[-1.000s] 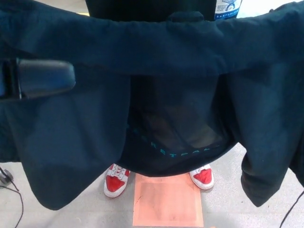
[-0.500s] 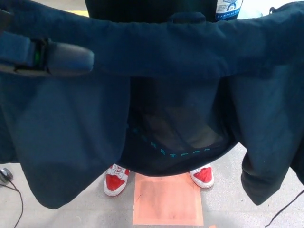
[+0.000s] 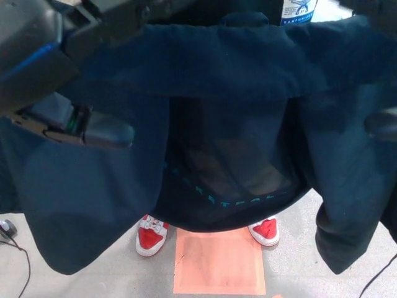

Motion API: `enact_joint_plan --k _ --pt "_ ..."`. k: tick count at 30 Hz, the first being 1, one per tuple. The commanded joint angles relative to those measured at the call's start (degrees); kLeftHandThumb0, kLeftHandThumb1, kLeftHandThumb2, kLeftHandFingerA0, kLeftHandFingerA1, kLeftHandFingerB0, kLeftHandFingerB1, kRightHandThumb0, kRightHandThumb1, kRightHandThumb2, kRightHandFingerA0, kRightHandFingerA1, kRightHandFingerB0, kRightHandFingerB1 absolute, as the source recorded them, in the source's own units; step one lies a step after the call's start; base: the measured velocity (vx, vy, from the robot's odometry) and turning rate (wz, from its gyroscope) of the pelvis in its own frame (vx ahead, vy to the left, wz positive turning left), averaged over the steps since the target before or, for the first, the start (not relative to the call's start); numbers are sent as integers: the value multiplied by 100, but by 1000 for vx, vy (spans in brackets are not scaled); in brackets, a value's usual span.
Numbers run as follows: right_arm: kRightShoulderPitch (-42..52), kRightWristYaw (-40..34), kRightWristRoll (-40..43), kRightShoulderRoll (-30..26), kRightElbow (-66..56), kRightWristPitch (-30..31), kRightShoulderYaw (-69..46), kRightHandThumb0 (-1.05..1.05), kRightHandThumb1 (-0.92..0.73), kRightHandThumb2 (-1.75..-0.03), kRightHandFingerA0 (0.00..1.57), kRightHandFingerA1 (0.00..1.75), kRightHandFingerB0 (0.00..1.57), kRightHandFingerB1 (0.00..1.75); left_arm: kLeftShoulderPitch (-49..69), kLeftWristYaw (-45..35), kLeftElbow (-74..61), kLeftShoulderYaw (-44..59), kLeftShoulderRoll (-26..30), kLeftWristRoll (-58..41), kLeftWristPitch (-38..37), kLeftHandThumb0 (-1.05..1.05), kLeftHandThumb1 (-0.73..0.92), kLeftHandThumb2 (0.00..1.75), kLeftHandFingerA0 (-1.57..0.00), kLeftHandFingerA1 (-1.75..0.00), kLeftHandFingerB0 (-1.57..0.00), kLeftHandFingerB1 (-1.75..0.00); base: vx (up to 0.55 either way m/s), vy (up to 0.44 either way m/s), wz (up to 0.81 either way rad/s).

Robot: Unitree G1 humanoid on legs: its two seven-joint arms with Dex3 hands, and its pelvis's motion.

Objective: A person hands a coat to the robot and the robot grabs it with both hands and holds it while the person wears the coat.

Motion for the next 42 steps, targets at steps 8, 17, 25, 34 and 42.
enact_joint_plan --k 8,17,25,34,42 --pt "-709 2331 -857 -709 304 1300 1142 -96 -56 -86 12 41 3 14 99 -1595 11 -466 377 868 815 -89 65 64 -11 -30 -16 -27 0 0 0" --pt "-1485 2711 -1141 -699 559 1677 1202 -85 -55 -98 3 40 1 11 -173 -1551 315 -343 232 1301 739 -91 60 95 -2 -37 -15 -39 0 0 0" --pt "-1883 2779 -1286 -528 816 1622 1035 -90 -73 -62 10 29 0 7 -274 -1558 505 -229 37 1587 640 -86 68 61 -13 -29 -13 -26 0 0 0" --pt "-2183 2778 -231 -68 859 1609 -203 -85 -58 -98 2 40 0 9 -768 -965 1154 121 -559 1794 106 -38 29 93 -1 -48 0 -47 0 0 0" --pt "-2444 3021 59 29 935 1684 -332 -85 -72 -62 18 33 0 18 -1022 -1199 1269 141 -718 1941 95 -38 29 93 0 -47 0 -47 0 0 0"
